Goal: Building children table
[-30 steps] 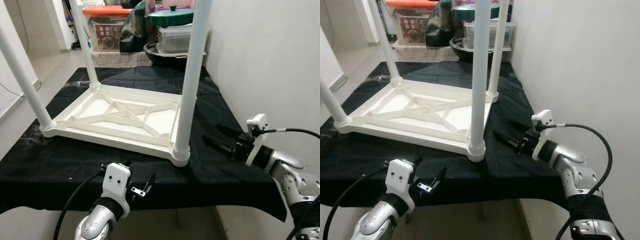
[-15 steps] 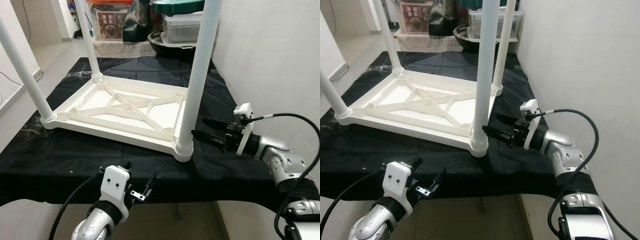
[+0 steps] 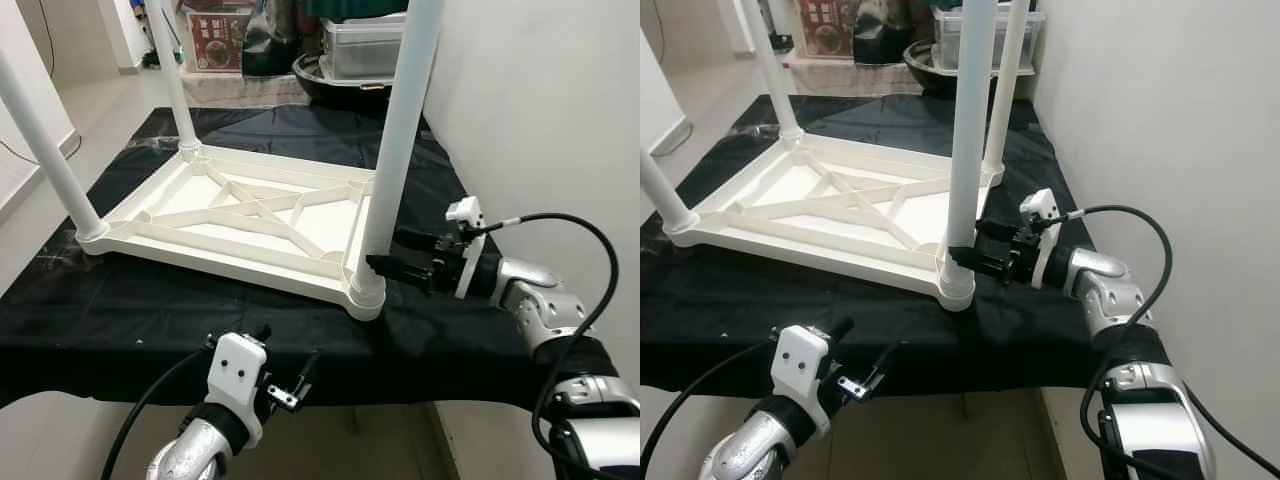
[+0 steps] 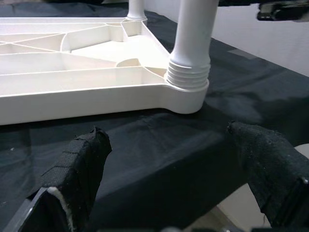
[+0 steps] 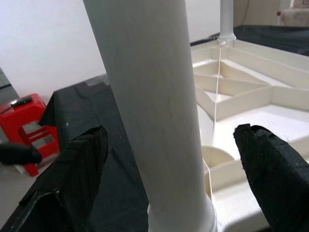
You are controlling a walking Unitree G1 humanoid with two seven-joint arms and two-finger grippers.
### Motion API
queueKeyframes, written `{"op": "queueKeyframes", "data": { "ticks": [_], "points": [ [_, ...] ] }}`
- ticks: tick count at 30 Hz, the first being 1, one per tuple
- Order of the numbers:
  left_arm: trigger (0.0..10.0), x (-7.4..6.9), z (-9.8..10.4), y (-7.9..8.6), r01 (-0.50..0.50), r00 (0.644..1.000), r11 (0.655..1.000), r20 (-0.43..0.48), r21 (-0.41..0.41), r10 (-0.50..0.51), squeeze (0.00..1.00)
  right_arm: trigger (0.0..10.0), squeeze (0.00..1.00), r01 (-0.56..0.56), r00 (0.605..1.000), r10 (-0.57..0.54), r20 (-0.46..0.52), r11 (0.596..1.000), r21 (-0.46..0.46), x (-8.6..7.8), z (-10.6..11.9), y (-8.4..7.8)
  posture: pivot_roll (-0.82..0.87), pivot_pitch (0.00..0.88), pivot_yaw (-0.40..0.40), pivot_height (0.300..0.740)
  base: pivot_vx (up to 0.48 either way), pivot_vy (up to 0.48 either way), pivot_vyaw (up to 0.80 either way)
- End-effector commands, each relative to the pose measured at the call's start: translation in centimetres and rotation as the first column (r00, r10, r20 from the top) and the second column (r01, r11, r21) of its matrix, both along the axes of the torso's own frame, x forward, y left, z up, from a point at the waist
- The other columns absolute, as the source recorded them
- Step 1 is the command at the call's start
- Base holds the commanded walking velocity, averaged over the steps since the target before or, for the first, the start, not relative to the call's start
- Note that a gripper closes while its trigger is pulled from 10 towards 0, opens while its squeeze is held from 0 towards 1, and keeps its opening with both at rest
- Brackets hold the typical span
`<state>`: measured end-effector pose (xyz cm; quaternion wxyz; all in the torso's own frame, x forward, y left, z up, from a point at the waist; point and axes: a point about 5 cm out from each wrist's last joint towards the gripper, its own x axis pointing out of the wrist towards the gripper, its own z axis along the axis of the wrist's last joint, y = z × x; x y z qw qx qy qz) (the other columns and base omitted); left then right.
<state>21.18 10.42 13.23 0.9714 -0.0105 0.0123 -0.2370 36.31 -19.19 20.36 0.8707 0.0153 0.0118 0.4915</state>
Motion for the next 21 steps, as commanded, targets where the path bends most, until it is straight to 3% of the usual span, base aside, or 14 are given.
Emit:
{"op": "queueKeyframes", "data": {
  "ticks": [1, 21],
  "points": [
    [10.0, -0.3, -0.2, 0.0, 0.01, 1.0, 1.0, -0.01, 0.012, -0.01, 0.0, 10.0, 0.0, -0.015, 1.0, 0.016, 0.022, 1.0, -0.024, 0.2, 0.3, 0.4, 0.11, 0.108, -0.037, 0.74, 0.0, 0.0, 0.0],
    [10.0, -0.5, -0.3, -0.3, 0.029, 1.0, 0.999, -0.009, 0.016, -0.029, 0.0, 10.0, 0.0, -0.067, 0.995, 0.066, 0.071, 0.998, 0.004, 1.6, 1.6, 3.3, 0.12, 0.097, -0.048, 0.74, 0.0, 0.0, 0.0]
  ]
}}
